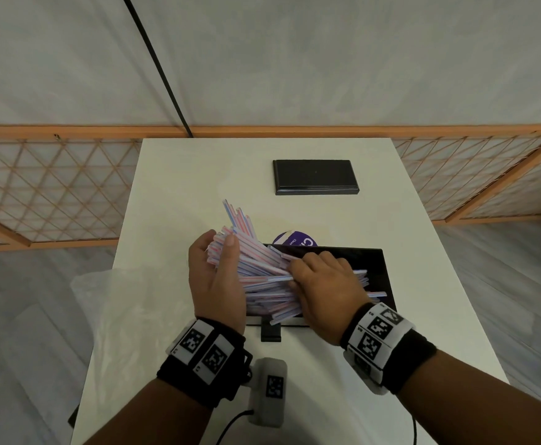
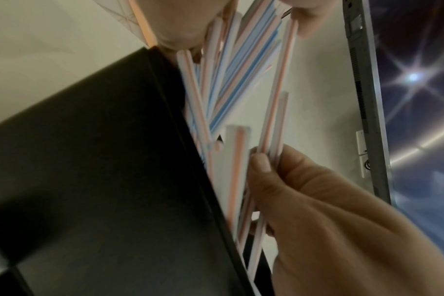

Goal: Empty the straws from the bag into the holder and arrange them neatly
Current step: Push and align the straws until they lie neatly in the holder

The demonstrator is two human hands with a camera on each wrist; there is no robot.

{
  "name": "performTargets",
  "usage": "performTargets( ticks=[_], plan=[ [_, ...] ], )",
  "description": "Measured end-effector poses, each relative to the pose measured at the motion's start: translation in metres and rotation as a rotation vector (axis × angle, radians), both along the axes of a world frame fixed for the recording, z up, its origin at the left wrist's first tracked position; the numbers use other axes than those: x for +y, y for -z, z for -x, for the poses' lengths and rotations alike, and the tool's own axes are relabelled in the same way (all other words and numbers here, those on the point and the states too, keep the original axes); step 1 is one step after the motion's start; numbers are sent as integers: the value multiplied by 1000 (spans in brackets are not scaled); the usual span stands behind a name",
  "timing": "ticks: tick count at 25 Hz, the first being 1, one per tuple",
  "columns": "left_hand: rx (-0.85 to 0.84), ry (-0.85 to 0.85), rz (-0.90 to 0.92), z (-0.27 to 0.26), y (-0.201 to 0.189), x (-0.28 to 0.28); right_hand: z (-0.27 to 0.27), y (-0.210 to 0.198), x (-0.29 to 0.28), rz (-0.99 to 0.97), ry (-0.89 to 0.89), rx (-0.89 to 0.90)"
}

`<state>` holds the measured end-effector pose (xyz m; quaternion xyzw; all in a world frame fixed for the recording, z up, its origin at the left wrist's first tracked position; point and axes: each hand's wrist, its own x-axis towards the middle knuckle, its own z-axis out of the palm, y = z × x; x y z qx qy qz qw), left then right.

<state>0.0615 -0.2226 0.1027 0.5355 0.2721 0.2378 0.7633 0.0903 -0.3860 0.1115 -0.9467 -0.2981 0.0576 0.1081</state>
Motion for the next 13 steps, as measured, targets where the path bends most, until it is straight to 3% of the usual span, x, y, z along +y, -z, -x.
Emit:
performTargets(
  ticks=[7, 13],
  plan=[
    [-21, 67, 70, 8, 9, 1, -6, 2, -34, 92, -17, 314],
    [9, 89, 174, 5, 4, -10, -6, 9, -19, 233, -18, 326]
  ],
)
